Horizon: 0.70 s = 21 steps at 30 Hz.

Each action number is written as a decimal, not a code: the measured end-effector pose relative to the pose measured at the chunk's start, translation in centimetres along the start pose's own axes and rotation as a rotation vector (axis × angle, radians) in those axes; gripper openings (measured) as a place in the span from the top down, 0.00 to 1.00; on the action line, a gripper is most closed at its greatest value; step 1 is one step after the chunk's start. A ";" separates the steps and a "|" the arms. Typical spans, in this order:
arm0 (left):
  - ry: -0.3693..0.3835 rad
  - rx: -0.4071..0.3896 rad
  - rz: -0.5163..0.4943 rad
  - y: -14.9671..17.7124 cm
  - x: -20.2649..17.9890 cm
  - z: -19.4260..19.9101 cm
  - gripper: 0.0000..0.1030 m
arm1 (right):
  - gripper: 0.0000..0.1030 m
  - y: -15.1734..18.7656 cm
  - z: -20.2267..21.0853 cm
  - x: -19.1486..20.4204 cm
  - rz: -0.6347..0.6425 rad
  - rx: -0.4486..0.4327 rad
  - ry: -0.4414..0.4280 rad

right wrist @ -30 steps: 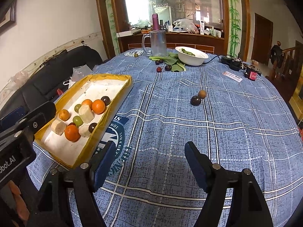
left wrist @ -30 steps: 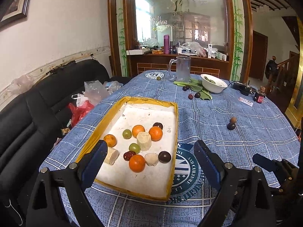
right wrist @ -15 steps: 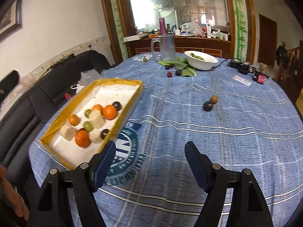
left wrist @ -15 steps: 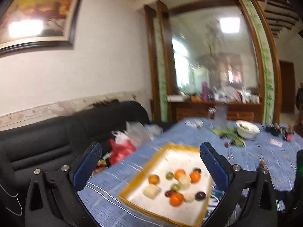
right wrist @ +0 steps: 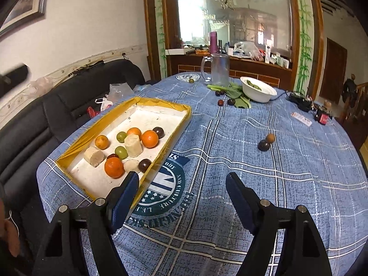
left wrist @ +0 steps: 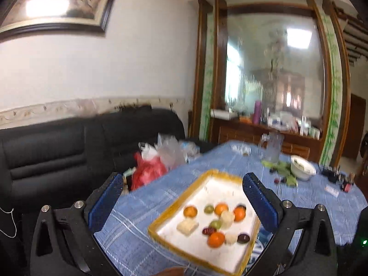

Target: Organize fruits

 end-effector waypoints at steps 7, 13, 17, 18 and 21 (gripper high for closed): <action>0.084 0.182 0.002 3.3 -0.7 -3.0 0.00 | 0.18 0.2 -1.0 1.2 0.034 0.034 0.007; 0.136 0.275 -0.006 5.7 -1.4 -4.1 0.00 | 0.18 0.3 -2.2 1.5 0.062 0.071 0.036; 0.149 0.306 0.013 6.2 -1.3 -4.7 0.00 | 0.17 0.4 -2.6 1.7 0.064 0.083 0.037; 0.150 0.310 0.016 6.3 -1.2 -4.8 0.00 | 0.17 0.4 -2.8 1.7 0.066 0.087 0.039; 0.154 0.324 0.016 6.7 -1.3 -5.1 0.00 | 0.17 0.4 -3.2 1.9 0.073 0.096 0.040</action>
Point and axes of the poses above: each gripper's, at about its wrist camera, not at the fingertips, and z roughly against the way its jaws point, x to its left, y to its underside, the point moved 9 cm from there along -z, roughly the way its jaws point, and after that the axes turned 1 degree about x, right-handed, at the moved point
